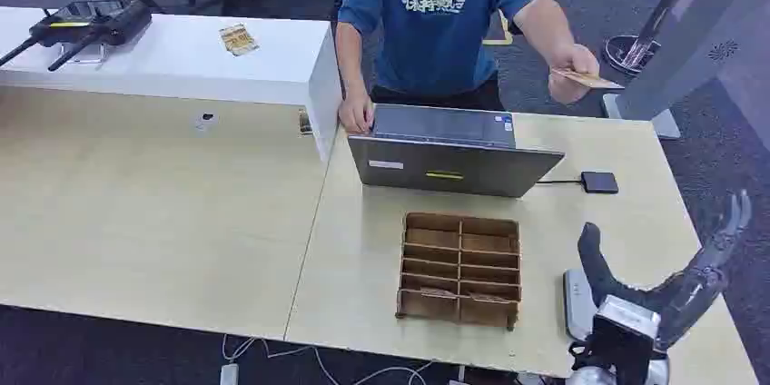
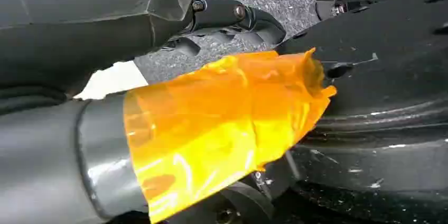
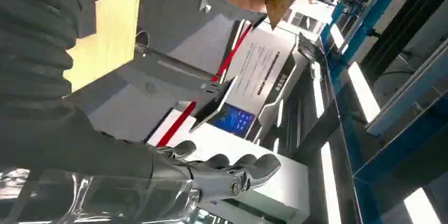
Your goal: Pass the card to the sensor for recognition and then transmit it.
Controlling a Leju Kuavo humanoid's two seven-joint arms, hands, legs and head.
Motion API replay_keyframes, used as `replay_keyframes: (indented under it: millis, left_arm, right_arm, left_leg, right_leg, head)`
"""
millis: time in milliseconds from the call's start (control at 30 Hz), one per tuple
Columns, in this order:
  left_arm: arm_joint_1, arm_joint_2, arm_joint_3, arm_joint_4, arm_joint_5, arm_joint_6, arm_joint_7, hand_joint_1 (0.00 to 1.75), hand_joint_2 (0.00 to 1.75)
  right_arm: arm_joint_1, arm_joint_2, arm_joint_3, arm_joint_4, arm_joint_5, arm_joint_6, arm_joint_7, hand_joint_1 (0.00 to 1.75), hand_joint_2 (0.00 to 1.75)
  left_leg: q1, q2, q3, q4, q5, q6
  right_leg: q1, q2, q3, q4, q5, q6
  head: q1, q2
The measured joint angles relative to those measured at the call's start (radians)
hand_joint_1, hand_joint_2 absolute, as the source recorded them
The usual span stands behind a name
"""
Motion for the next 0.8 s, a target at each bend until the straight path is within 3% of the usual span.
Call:
replay_keyframes:
  millis: [200,433,633,800]
  left_arm:
    - [-0.002,0.034,-0.016,0.0,-0.041,-0.035,0.0,0.0,0.0]
    - [-0.011,0.071,-0.027,0.0,-0.093,-0.056,0.002,0.0,0.0]
    - [-0.012,0.088,-0.027,0.0,-0.105,-0.065,0.002,0.0,0.0]
    - [-0.019,0.093,-0.027,0.0,-0.138,-0.065,0.005,0.0,0.0]
  right_arm:
    - [-0.244,-0.096,0.055,0.118,-0.006,0.081,0.153,0.0,1.75]
    - [-0.561,-0.159,0.13,0.373,0.119,0.179,0.33,0.0,1.75]
    - [-0.665,-0.178,0.156,0.512,0.143,0.177,0.338,0.0,1.75]
    - [-0.758,-0.183,0.209,0.598,0.338,0.184,0.446,0.0,1.75]
  left_leg:
    - [0.0,0.003,0.0,0.0,0.003,0.0]
    - [0.001,0.002,-0.001,0.0,0.005,-0.001]
    - [0.001,0.001,-0.002,0.0,0.005,-0.001]
    - [0.001,0.002,-0.002,0.0,0.005,-0.001]
  right_leg:
    - [0.0,0.003,-0.001,0.0,0.003,-0.001]
    - [0.0,0.002,-0.002,0.001,0.006,-0.002]
    - [0.001,0.001,-0.002,0.001,0.006,-0.002]
    - [0.001,0.002,-0.003,0.001,0.006,-0.002]
  head:
    - [0.0,0.0]
    - [0.0,0.0]
    - [0.0,0.0]
    - [0.0,0.0]
